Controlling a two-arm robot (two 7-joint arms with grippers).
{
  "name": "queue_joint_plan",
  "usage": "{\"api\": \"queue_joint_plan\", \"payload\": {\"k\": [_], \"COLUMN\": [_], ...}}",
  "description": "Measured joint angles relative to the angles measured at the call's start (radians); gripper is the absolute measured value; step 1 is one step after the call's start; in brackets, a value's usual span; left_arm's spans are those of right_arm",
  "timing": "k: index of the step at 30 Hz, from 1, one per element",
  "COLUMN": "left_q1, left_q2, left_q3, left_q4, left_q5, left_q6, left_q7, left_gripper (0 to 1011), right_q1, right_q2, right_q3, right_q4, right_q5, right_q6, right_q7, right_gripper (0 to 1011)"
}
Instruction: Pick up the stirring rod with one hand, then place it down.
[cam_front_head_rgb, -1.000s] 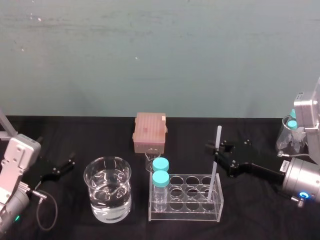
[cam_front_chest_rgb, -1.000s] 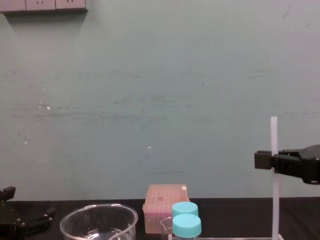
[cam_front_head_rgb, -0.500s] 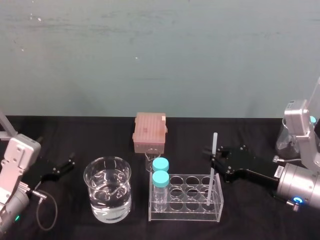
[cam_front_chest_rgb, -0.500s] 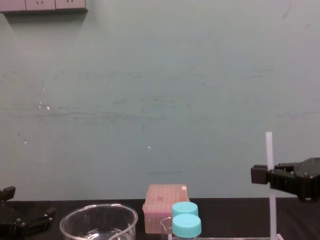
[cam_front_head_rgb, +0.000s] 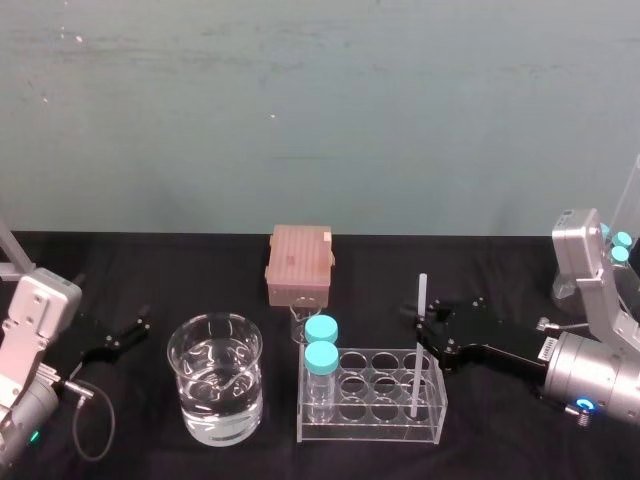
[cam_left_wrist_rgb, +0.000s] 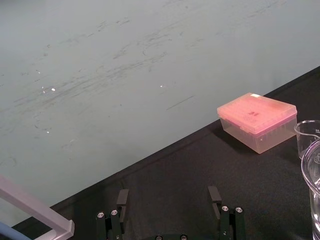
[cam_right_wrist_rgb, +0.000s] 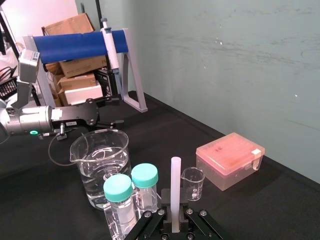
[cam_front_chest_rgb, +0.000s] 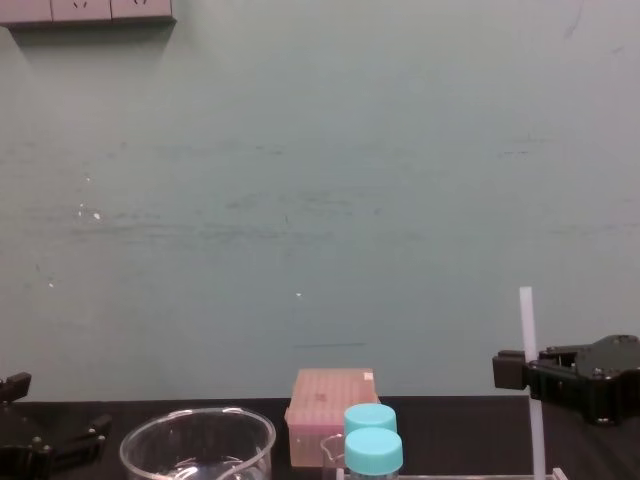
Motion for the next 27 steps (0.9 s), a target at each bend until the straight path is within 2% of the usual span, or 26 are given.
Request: {"api": "queue_joint_plan", "payload": {"k": [20,22,27], "left_q1": [0.000,0.000,0.000], "left_q2": [0.000,0.000,0.000], "left_q3": [0.000,0.000,0.000], "left_q4": [0.000,0.000,0.000], "left_q5": [0.000,0.000,0.000], "left_q6": [0.000,0.000,0.000], "left_q7": [0.000,0.000,0.000], "left_gripper": [1005,1005,1005], "right_q1": [0.000,0.000,0.000], "right_q2": [-0.008,-0.008,-0.007], "right_q3": [0.001,0.001,0.002], "right_q4": [0.006,0.006,0.006], "right_q5": [-0.005,-0.005,-0.005], "right_q6": [0.017,0.017,0.016], "right_q7": [0.000,0.000,0.000], "right_gripper": [72,94,226]}}
